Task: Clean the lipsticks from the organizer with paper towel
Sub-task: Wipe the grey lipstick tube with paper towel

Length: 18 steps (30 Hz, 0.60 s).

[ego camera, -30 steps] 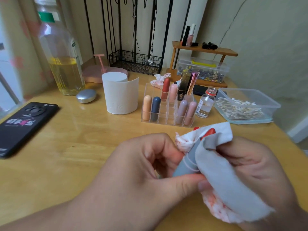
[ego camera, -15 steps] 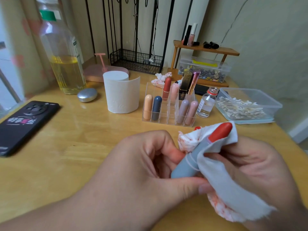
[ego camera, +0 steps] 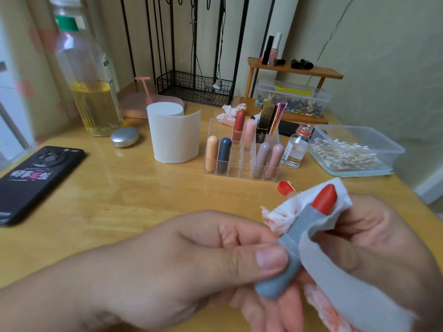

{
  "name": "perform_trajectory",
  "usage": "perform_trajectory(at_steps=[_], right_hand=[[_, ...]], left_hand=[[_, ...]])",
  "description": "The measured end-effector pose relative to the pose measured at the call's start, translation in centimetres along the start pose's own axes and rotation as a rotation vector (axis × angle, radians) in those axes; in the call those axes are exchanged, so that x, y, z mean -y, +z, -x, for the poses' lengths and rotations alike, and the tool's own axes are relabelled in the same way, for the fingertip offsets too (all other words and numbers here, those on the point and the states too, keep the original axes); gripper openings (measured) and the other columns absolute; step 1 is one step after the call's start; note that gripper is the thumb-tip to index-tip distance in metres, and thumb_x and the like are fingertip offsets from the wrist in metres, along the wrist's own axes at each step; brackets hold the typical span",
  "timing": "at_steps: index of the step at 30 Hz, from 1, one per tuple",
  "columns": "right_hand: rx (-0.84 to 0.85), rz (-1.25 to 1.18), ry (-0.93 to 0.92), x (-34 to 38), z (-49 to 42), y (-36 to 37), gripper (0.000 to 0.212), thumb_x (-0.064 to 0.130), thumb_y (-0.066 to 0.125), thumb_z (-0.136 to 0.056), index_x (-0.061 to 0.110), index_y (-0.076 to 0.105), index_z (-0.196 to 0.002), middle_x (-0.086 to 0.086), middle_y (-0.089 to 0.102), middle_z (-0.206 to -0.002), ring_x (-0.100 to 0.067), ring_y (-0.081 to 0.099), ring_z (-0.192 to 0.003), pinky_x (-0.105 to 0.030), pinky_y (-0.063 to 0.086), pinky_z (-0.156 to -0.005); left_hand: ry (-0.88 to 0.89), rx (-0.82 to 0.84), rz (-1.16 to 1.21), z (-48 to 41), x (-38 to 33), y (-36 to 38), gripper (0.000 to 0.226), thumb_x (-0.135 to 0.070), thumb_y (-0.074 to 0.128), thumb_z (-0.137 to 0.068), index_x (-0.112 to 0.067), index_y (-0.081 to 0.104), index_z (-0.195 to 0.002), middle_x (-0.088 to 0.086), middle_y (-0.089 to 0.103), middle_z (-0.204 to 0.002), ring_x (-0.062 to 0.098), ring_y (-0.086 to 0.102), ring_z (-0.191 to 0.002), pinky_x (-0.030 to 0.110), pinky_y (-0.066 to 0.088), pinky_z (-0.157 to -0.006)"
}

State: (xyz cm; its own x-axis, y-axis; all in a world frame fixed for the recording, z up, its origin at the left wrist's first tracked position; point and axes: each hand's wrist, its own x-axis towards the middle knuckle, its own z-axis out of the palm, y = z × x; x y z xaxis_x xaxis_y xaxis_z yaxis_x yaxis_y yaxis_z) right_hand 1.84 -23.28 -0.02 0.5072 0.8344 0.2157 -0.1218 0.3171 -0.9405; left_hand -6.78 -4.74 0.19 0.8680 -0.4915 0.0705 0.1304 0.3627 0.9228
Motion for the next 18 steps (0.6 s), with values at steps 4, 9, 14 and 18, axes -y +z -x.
perform_trajectory(at_steps=[4,9,14,18], right_hand=[[0.002,-0.013,-0.038,0.1,-0.4,0.5,0.025,0.017,0.076,-0.083,0.001,0.072,-0.102,-0.008,0.074,-0.084,-0.012,0.071,-0.069,-0.021,0.055,-0.062],[-0.195,0.271,-0.174,-0.2,-0.3,0.8,0.023,0.034,0.082,-0.073,0.018,0.08,-0.09,0.0,0.077,-0.082,-0.01,0.072,-0.073,-0.021,0.056,-0.063],[-0.25,0.283,-0.182,-0.1,0.2,0.5,0.044,0.041,0.085,-0.069,0.007,0.076,-0.095,-0.016,0.075,-0.085,-0.031,0.07,-0.073,-0.04,0.055,-0.066],[-0.266,0.399,-0.216,0.2,0.1,1.3,0.031,0.045,0.083,-0.068,0.025,0.079,-0.091,-0.004,0.076,-0.077,-0.029,0.063,-0.059,-0.044,0.053,-0.051]], left_hand=[[0.056,-0.145,-0.216,-0.1,0.7,0.1,0.011,-0.015,0.073,-0.083,-0.011,0.073,-0.094,0.009,0.073,-0.09,0.021,0.065,-0.082,0.036,0.056,-0.076],[0.331,-0.673,-0.444,-0.2,1.8,1.3,0.035,-0.028,0.09,-0.046,-0.017,0.072,-0.074,0.005,0.07,-0.061,0.011,0.06,-0.053,0.02,0.051,-0.052],[0.243,-0.365,-0.157,-0.1,1.1,0.0,0.027,-0.029,0.085,-0.073,-0.008,0.07,-0.081,0.009,0.065,-0.061,0.019,0.055,-0.046,0.023,0.046,-0.046],[0.107,-0.118,0.168,-0.6,1.1,0.1,0.035,-0.033,0.057,-0.098,-0.012,0.068,-0.072,0.003,0.047,-0.053,0.012,0.039,-0.04,0.022,0.045,-0.045]])
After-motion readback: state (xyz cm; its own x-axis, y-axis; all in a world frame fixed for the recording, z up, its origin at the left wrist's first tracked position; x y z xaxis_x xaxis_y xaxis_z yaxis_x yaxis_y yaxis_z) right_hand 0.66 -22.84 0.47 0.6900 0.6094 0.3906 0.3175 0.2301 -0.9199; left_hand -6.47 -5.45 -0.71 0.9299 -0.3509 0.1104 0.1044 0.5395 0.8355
